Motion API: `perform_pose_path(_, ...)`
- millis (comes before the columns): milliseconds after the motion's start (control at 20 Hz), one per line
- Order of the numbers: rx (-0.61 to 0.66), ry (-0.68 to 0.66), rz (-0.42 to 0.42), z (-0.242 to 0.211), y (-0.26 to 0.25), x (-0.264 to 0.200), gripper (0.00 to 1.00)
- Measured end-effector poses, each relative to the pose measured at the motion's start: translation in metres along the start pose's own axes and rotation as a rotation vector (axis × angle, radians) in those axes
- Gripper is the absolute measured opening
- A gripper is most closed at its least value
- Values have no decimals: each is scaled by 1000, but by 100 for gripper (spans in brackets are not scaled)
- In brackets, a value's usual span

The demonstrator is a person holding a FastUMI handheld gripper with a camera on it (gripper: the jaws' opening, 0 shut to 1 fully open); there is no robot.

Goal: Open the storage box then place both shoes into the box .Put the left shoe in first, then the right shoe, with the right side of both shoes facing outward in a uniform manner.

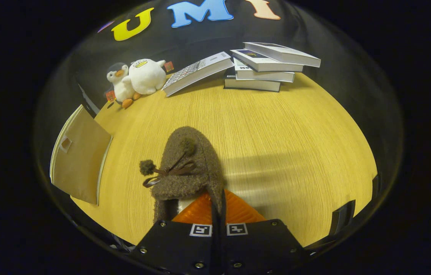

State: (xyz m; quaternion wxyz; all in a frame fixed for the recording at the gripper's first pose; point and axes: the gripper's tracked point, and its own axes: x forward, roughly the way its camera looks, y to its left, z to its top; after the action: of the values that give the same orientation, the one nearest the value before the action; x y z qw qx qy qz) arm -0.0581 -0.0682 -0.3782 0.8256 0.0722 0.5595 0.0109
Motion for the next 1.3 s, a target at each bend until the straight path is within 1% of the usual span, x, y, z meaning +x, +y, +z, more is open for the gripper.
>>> perform_pose_path(100, 58, 4, 14, 4, 9, -7, 0)
perform_pose_path(250, 102, -35, 21, 22, 25, -26, 0)
perform_pose_path(600, 193, -89, 100, 63, 90, -70, 0)
perform_pose_path(900, 208, -124, 151, 83, 155, -92, 0)
perform_pose_path(1300, 222, -139, 282, 97, 270, -105, 0)
